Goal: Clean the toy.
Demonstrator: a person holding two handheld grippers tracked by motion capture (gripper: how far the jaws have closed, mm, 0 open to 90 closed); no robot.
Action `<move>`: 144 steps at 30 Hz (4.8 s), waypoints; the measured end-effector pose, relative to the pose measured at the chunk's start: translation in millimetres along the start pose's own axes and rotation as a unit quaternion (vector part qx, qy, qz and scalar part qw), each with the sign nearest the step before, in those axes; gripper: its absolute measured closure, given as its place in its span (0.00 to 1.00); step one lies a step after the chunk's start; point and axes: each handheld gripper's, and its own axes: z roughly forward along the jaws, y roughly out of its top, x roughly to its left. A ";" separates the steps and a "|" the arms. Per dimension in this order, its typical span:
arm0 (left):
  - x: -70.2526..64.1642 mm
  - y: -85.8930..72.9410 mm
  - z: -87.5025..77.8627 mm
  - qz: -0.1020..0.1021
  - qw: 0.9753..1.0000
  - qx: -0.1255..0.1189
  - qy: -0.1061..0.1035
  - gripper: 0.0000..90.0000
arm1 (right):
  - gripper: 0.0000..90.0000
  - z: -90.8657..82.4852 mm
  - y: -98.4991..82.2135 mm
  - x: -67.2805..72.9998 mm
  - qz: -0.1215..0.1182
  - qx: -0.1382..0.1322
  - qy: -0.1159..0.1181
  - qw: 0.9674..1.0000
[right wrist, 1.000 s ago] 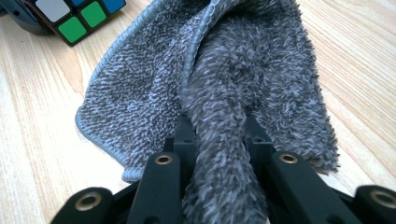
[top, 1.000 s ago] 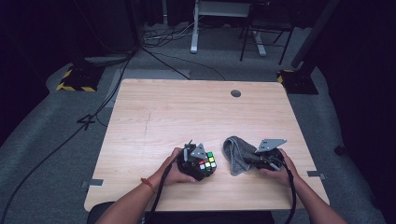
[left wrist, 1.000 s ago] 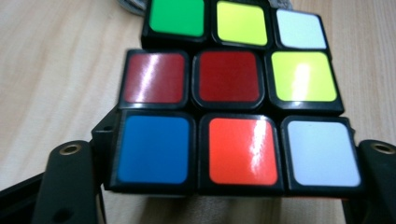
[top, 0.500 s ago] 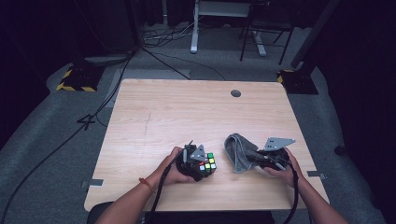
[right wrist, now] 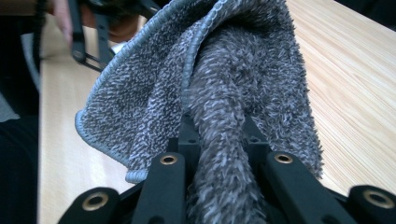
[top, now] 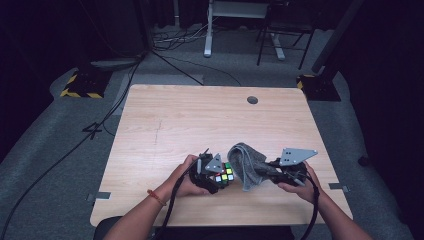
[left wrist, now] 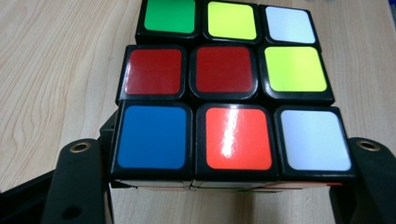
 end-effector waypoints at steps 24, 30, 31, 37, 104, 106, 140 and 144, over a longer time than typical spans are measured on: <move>-9.2 6.2 4.4 0.026 0.999 0.036 0.027 0.37 | 0.84 47.0 26.0 18.4 -0.016 0.056 0.004 0.998; -9.9 4.8 0.4 0.025 0.999 0.026 0.017 0.37 | 0.84 43.0 13.4 5.9 -0.005 0.075 -0.022 0.997; -9.7 4.7 -0.2 0.025 0.999 0.025 0.019 0.37 | 0.84 41.9 12.1 4.2 -0.003 0.076 -0.024 0.997; -7.6 3.8 -3.2 0.019 0.999 0.021 0.020 0.37 | 0.84 32.5 10.1 -2.5 0.002 0.074 -0.036 0.997; -13.5 17.0 -14.2 0.030 0.998 -0.030 0.040 0.37 | 0.84 31.2 10.1 8.4 0.039 -0.021 0.042 0.998; -13.0 17.5 -12.8 0.029 0.998 -0.029 0.043 0.36 | 0.84 31.4 11.3 9.5 0.037 -0.023 0.040 0.998; -17.0 22.8 -15.8 0.043 0.997 -0.018 0.060 0.37 | 0.84 30.4 15.9 18.6 -0.002 -0.014 0.034 0.999; -17.0 22.6 -18.4 0.041 0.997 -0.027 0.057 0.37 | 0.84 34.4 12.9 12.9 0.004 -0.003 0.014 1.000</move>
